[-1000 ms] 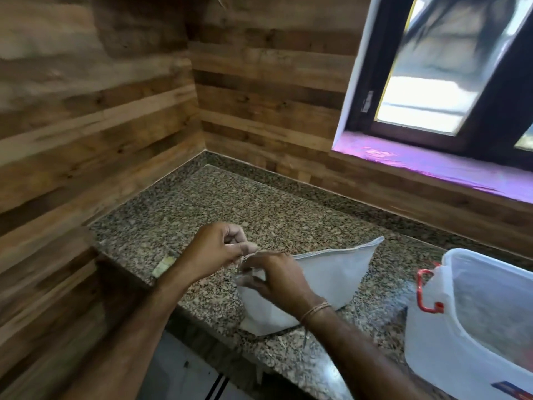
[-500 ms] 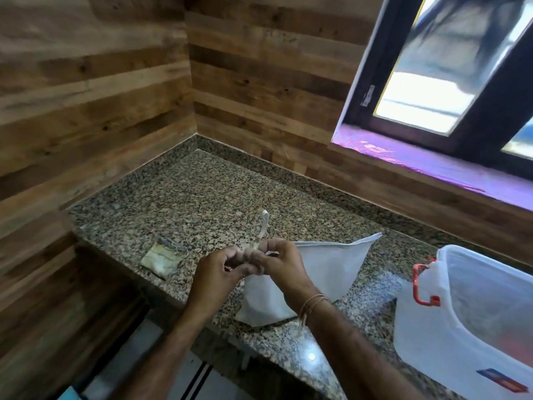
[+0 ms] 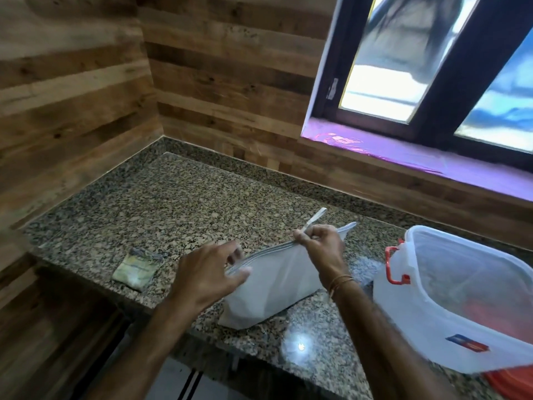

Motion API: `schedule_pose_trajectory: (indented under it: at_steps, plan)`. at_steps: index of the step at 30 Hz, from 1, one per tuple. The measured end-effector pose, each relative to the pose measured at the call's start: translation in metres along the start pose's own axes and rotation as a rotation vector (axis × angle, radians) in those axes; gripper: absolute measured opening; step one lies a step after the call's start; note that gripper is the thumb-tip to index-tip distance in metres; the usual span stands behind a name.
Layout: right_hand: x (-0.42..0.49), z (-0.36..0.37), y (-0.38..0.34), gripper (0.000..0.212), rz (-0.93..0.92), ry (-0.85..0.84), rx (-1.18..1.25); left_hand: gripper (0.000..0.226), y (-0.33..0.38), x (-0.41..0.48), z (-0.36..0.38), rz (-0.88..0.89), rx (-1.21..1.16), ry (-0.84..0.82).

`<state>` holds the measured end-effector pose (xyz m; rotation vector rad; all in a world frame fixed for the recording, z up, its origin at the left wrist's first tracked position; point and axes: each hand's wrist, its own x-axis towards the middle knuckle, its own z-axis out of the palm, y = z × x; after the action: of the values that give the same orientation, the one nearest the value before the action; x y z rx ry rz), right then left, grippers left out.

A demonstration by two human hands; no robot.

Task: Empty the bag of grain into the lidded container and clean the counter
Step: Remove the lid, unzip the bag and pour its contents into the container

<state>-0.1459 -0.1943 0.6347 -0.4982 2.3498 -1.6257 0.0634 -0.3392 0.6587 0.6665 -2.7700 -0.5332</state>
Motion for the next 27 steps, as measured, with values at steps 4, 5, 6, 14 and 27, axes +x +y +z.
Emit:
schedule_pose_trajectory:
  at_steps: [4, 5, 6, 14, 27]
  plan:
    - [-0.006, 0.008, 0.0, 0.033, -0.081, 0.02, -0.099, 0.071, 0.052, 0.06, 0.025, 0.101, 0.303, -0.085]
    - [-0.005, 0.006, 0.002, 0.032, -0.087, 0.04, -0.108, 0.062, 0.061, 0.07, 0.029, 0.128, 0.357, -0.088]
    - [-0.002, 0.002, 0.003, 0.032, -0.083, 0.063, -0.115, 0.052, 0.067, 0.075, 0.031, 0.157, 0.402, -0.103]
    - [0.051, -0.057, 0.017, 0.04, 0.084, 0.261, -0.083, 0.039, 0.045, 0.07, 0.045, 0.297, 0.29, -0.073]
    - [0.058, -0.077, 0.059, 0.018, 0.289, 0.04, 0.535, 0.023, 0.014, 0.031, 0.014, -0.008, 0.055, -0.126]
